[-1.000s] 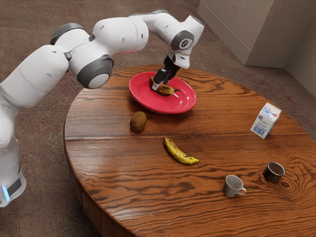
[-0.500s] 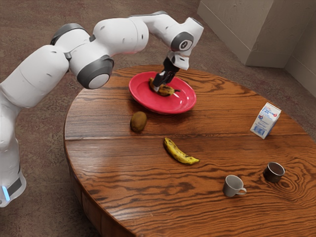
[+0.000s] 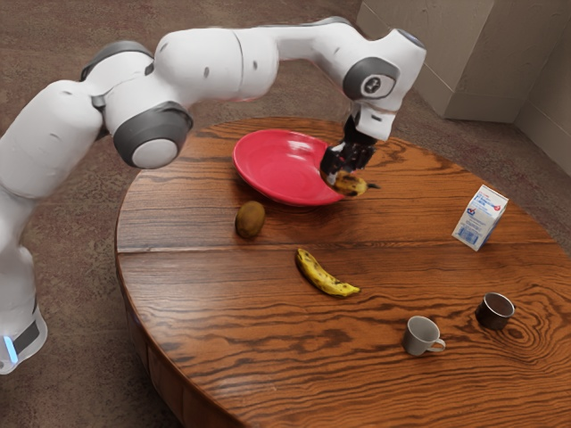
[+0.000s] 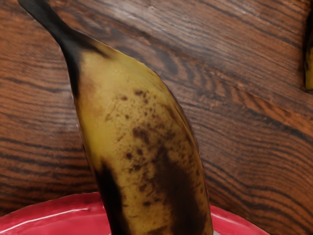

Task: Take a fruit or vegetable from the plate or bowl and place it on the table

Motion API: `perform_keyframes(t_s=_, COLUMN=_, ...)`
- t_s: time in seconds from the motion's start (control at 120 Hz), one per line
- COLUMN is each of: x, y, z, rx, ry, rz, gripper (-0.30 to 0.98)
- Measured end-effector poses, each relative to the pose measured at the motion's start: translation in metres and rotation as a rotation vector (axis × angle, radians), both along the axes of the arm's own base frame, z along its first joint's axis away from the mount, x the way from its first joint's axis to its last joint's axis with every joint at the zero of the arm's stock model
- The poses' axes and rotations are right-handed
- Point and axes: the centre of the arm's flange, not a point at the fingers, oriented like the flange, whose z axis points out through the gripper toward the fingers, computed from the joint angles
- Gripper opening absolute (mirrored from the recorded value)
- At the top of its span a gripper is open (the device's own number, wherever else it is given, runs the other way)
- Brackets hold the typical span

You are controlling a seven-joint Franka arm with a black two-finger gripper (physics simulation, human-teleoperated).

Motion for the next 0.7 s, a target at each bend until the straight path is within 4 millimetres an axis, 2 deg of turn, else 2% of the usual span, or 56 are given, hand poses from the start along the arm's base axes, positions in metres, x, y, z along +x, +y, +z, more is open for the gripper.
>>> perform_keyframes(t_s=0.058, x=0.0, y=-0.022, z=0.0, rx=-0.002, ry=0.003, rz=-0.027, gripper=0.09)
perform_keyframes(t_s=0.175, x=-0.002, y=-0.051, z=0.0, rx=-0.002, ry=0.009, rz=-0.055, gripper=0.09)
perform_keyframes(t_s=0.333, x=-0.003, y=-0.079, z=-0.002, rx=-0.004, ry=0.014, rz=-0.074, gripper=0.09)
perform_keyframes(t_s=0.433, x=-0.004, y=-0.09, z=-0.005, rx=-0.002, ry=0.019, rz=-0.08, gripper=0.36)
perform_keyframes(t_s=0.5, x=-0.004, y=-0.094, z=-0.008, rx=-0.003, ry=0.026, rz=-0.079, gripper=0.48)
perform_keyframes(t_s=0.633, x=-0.001, y=-0.085, z=-0.019, rx=0.002, ry=0.044, rz=-0.056, gripper=0.61)
perform_keyframes(t_s=0.7, x=0.001, y=-0.095, z=-0.019, rx=0.0, ry=0.033, rz=-0.102, gripper=0.64)
